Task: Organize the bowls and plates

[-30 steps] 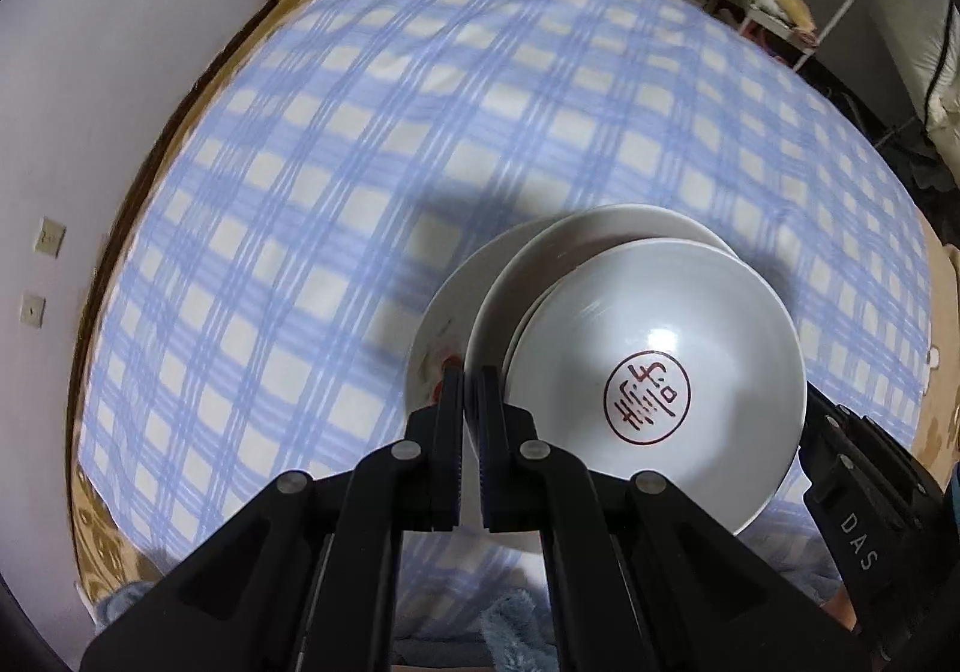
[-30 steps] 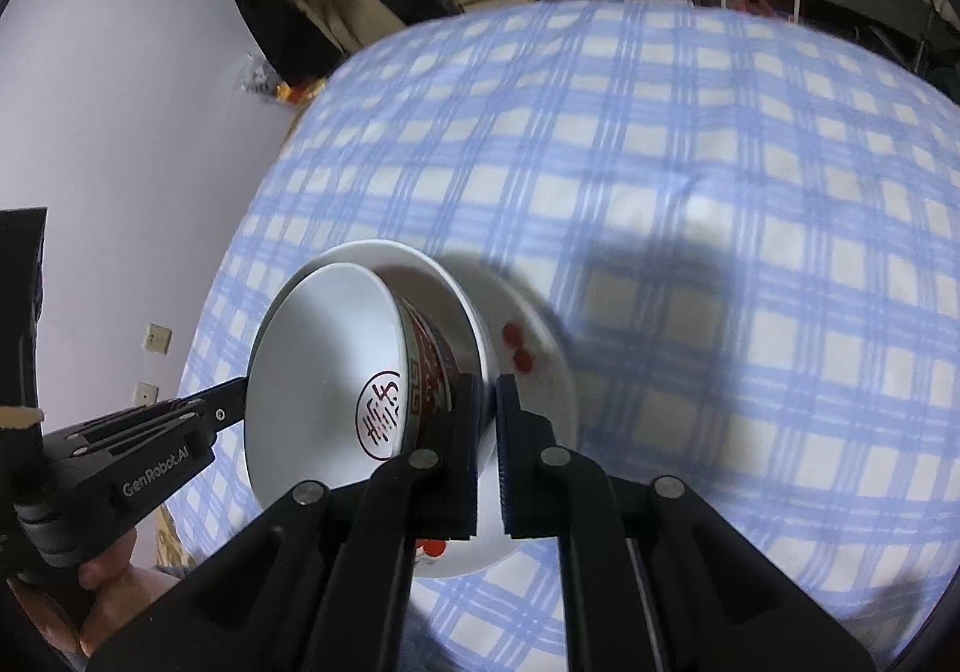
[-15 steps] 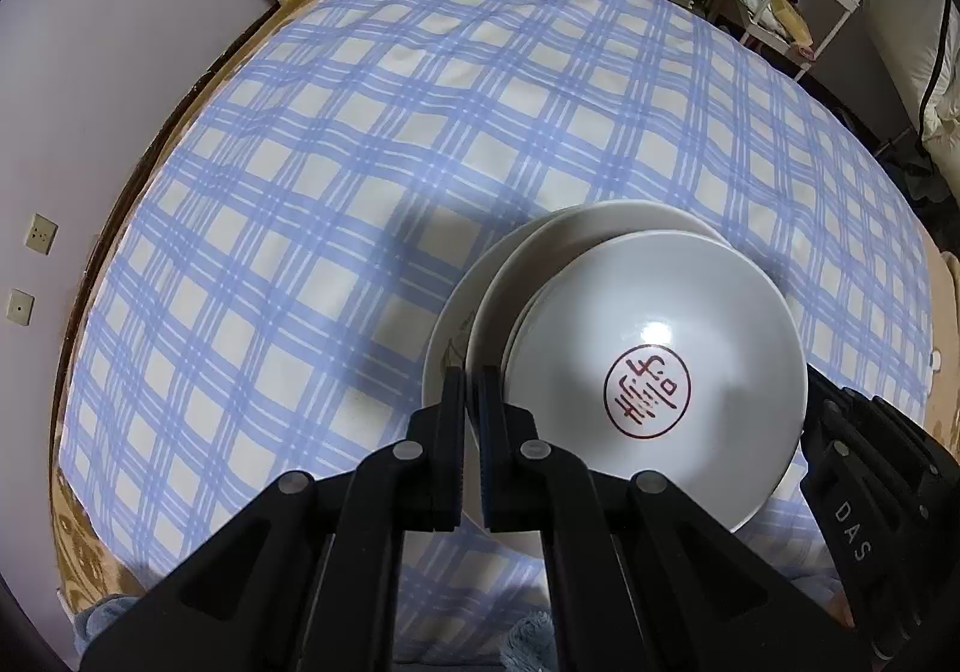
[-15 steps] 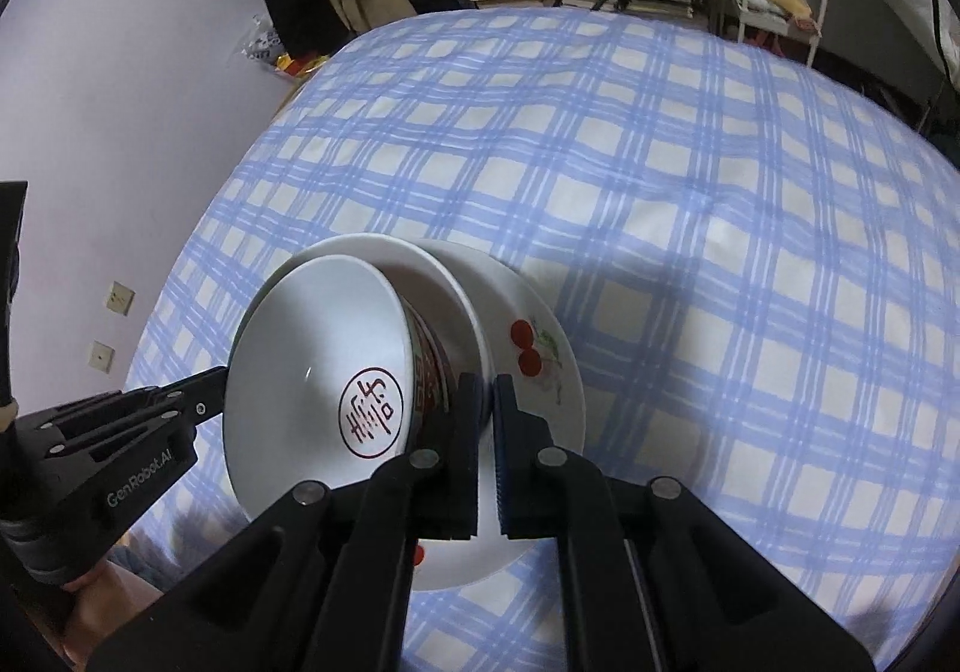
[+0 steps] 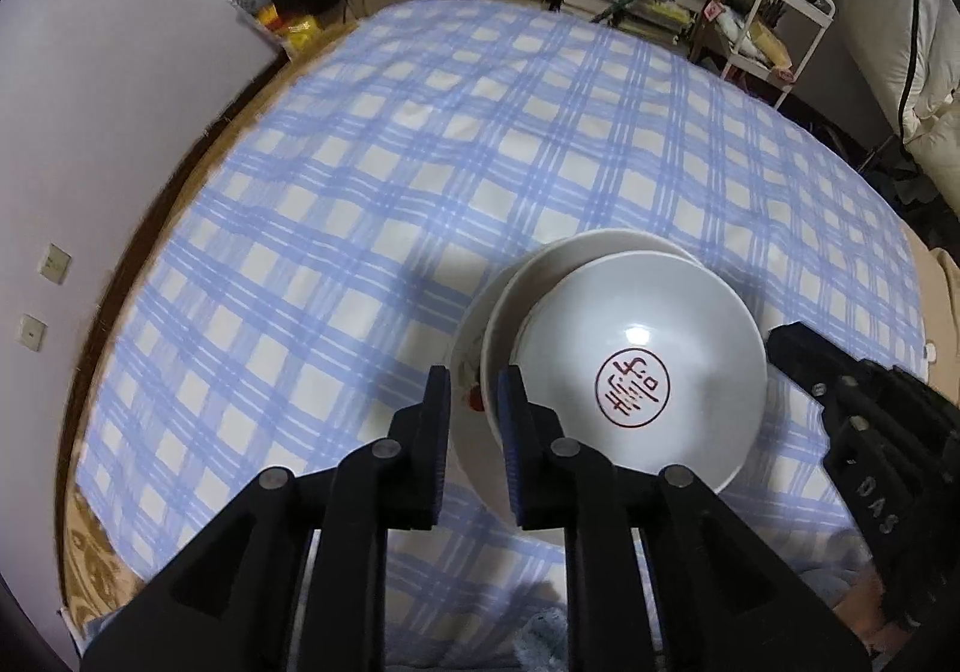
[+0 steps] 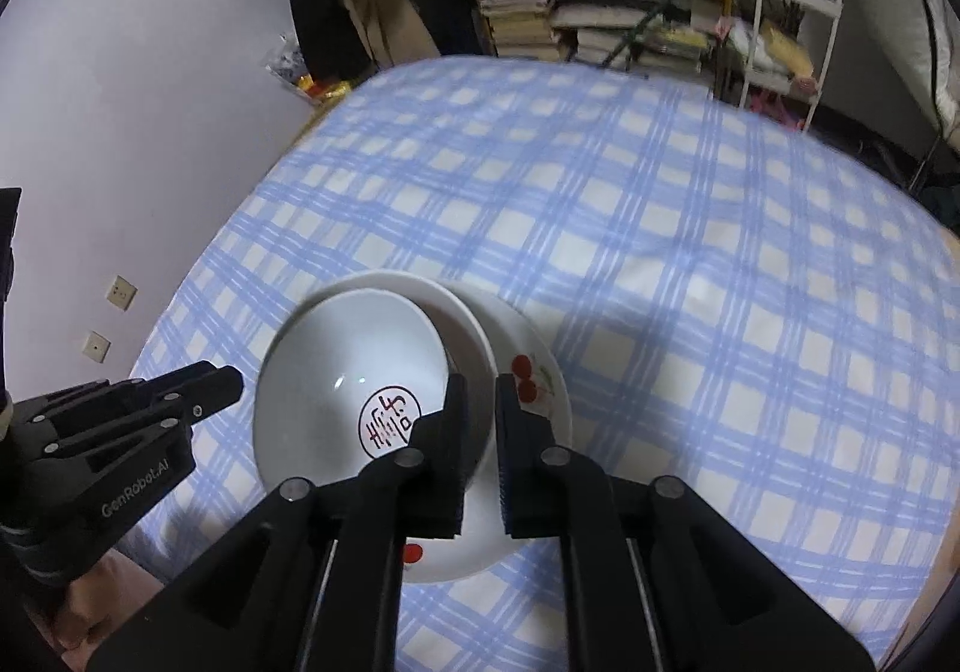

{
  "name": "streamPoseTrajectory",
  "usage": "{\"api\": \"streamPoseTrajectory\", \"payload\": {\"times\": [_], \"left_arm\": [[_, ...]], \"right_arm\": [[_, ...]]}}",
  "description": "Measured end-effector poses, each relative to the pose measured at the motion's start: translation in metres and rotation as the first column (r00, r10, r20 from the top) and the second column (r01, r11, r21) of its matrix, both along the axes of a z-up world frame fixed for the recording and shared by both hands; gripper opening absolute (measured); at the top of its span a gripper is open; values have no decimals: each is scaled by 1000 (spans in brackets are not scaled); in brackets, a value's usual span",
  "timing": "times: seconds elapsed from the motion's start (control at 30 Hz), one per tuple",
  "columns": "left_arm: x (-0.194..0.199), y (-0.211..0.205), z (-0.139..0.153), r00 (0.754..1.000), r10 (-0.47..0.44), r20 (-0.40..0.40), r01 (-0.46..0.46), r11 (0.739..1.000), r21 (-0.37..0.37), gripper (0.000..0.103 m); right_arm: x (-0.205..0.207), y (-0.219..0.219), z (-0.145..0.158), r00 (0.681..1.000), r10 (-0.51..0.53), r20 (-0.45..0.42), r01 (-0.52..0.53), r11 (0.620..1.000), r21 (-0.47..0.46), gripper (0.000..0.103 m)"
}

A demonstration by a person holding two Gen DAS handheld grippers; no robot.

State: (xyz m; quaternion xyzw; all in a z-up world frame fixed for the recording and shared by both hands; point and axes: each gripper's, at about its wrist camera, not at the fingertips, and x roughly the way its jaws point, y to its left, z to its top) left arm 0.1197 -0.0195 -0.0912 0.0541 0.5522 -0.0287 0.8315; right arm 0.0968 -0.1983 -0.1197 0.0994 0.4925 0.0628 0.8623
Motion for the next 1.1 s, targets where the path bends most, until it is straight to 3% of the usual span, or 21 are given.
{"api": "streamPoseTrajectory", "payload": {"times": [0.07,0.3,0.53,0.73,0.9,1.0,1.1], "left_arm": [[-8,0,10,999,-5,41,4,1000,25,18],[-41,4,49,984,-41,174,32,998,54,27],[-82,2,81,928,-96,359,51,990,133,62],[-110,7,92,883,-74,464,42,996,80,82],[-133,13,94,835,-72,545,31,996,85,92],[-142,14,93,818,-58,573,5,996,93,93],[-148,19,92,803,-49,594,-23,993,113,94]], "right_arm": [[-8,-1,10,1000,2,30,-2,1000,-20,15],[-36,-5,44,989,33,142,-22,996,-81,47],[-72,-11,81,960,65,274,-30,991,-128,73],[-100,-15,92,934,52,354,6,987,-159,96],[-118,-23,95,912,14,411,66,981,-181,102],[-126,-34,99,892,-14,451,80,989,-128,103],[-132,-38,101,873,-32,487,109,985,-131,103]]}}
